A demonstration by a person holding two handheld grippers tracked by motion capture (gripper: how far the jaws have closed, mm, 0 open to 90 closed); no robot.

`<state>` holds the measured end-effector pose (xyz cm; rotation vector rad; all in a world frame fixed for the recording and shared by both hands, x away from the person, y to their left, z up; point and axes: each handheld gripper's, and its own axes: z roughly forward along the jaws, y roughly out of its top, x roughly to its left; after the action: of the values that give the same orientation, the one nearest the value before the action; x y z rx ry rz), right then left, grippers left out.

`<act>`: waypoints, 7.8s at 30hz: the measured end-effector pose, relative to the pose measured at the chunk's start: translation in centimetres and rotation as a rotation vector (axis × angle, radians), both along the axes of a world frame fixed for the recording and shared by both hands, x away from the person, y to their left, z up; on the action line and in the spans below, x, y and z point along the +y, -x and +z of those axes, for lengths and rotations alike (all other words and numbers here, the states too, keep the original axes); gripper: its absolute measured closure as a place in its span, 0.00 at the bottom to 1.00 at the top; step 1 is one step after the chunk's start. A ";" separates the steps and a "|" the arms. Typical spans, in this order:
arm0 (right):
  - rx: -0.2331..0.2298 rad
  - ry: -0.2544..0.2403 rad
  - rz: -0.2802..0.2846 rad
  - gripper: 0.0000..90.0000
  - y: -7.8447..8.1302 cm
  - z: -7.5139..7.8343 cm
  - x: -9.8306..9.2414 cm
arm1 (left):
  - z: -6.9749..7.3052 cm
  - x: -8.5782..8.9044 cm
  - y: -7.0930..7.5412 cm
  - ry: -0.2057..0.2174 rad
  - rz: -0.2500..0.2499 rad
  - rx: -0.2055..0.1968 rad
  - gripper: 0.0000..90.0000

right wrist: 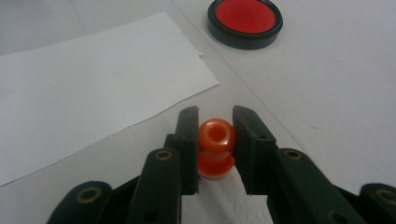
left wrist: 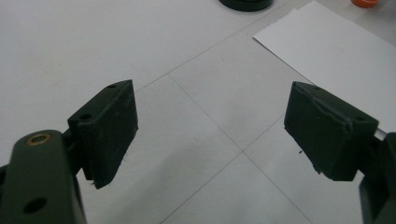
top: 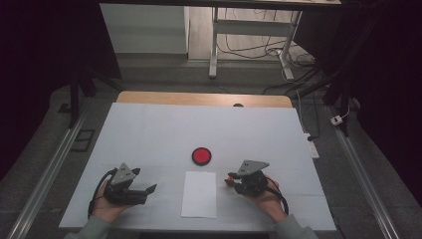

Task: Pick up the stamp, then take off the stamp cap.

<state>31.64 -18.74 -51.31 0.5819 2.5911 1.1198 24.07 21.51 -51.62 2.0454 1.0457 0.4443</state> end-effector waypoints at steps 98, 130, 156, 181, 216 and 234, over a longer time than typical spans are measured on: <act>-0.118 -0.379 0.000 0.80 1.3 5.7 0.3 | 0.6 -1.6 -0.4 0.021 -0.034 -0.027 0.20; -0.121 -0.371 0.000 0.80 1.2 5.4 0.5 | 1.7 -5.2 -2.2 -0.006 -0.133 -0.032 0.21; -0.124 -0.368 0.001 0.80 1.2 5.2 0.8 | 2.7 -8.9 -3.5 -0.002 -0.214 -0.038 0.22; -0.113 -0.380 0.003 0.80 1.2 5.1 0.9 | 3.1 -12.5 -4.2 -0.006 -0.284 -0.038 0.22; -0.092 -0.373 0.022 0.80 1.2 4.8 1.5 | 3.5 -15.9 -4.7 0.000 -0.341 -0.077 0.24; -0.087 -0.373 0.022 0.80 1.2 4.7 1.5 | 3.1 -16.9 -4.9 -0.010 -0.361 -0.110 0.39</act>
<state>30.48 -17.21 -46.62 0.5659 2.3330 1.6138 28.97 4.60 -48.51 2.1345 0.5922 0.3686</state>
